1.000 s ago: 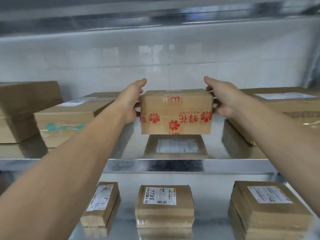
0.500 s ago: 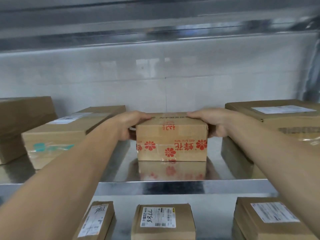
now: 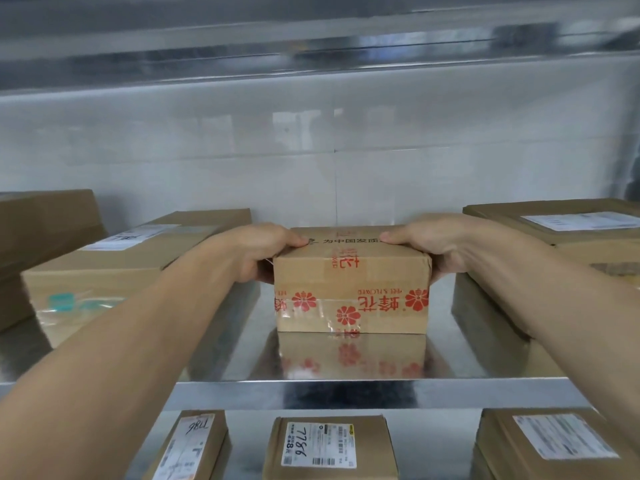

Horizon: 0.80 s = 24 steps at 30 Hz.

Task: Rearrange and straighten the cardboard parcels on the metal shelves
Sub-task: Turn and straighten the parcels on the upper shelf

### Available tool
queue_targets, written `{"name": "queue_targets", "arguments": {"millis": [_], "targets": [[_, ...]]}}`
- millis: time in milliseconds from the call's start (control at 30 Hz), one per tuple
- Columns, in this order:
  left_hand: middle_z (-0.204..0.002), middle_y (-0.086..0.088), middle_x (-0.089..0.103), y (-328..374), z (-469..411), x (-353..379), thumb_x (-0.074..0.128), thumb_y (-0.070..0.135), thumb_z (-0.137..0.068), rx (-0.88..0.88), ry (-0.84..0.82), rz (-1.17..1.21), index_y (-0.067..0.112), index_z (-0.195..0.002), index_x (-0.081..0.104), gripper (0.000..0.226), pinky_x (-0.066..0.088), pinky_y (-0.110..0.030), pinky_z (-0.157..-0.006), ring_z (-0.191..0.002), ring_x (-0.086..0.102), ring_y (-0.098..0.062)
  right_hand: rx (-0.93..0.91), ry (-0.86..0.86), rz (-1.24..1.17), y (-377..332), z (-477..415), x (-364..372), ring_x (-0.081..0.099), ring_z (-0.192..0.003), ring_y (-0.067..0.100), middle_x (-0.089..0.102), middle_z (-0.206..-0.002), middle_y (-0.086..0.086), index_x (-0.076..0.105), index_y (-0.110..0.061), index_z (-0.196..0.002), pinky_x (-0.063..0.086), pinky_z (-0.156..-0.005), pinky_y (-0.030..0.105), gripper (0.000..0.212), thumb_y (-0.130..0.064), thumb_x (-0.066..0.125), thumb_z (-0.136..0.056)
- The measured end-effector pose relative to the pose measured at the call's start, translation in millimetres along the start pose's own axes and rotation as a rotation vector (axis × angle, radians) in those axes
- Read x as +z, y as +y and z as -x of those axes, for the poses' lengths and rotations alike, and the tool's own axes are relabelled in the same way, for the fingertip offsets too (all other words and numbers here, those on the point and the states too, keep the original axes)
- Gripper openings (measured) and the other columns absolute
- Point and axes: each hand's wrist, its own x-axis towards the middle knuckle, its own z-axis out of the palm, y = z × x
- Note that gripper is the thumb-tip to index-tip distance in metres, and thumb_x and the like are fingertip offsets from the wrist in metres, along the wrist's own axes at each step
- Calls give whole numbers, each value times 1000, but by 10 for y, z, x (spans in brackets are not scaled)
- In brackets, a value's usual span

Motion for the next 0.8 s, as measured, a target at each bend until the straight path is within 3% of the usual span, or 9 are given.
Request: {"name": "queue_targets", "arguments": {"millis": [267, 567, 633, 700, 767, 800], "targets": [[-102, -11, 72, 34, -16, 10, 58, 22, -103, -19, 1, -32, 8, -111, 64, 18, 59, -33, -63, -78, 69, -20, -11, -3, 48, 0, -90, -15, 74, -97, 31, 75, -112, 18, 64, -7, -122, 62, -82, 50, 34, -35, 54, -106], [-123, -16, 71, 3, 123, 20, 61, 29, -101, 17, 31, 14, 9, -113, 66, 24, 58, -43, -92, -107, 71, -28, -68, 57, -3, 30, 74, 33, 74, -99, 30, 76, -110, 16, 64, -9, -121, 62, -82, 50, 36, -39, 57, -104], [-121, -14, 72, 5, 186, 30, 61, 29, -101, 50, 36, 25, 10, -110, 66, 22, 59, -40, -89, -103, 70, -26, -89, 64, -31, 26, 135, 30, 75, -93, 28, 76, -106, 14, 65, -9, -119, 63, -77, 45, 34, -38, 59, -103], [-111, -10, 74, 12, 235, 38, 60, 27, -102, 94, 53, 48, 11, -103, 66, 17, 57, -38, -84, -94, 69, -22, -127, 84, -65, 28, 155, 8, 75, -96, 29, 76, -108, 14, 65, -8, -119, 63, -81, 46, 34, -38, 61, -102], [-104, -7, 74, 10, 285, 35, 59, 24, -101, 136, 77, 63, 13, -99, 67, 14, 55, -37, -89, -92, 68, -21, -187, 120, -96, 17, 156, 0, 73, -107, 33, 75, -116, 15, 66, -7, -120, 60, -90, 49, 37, -39, 64, -100], [-103, -7, 74, 11, 307, 32, 59, 24, -100, 158, 85, 64, 14, -99, 68, 13, 54, -38, -91, -93, 67, -21, -220, 143, -113, 8, 164, 5, 72, -108, 32, 74, -117, 15, 66, -8, -120, 61, -87, 47, 38, -41, 63, -100]]}}
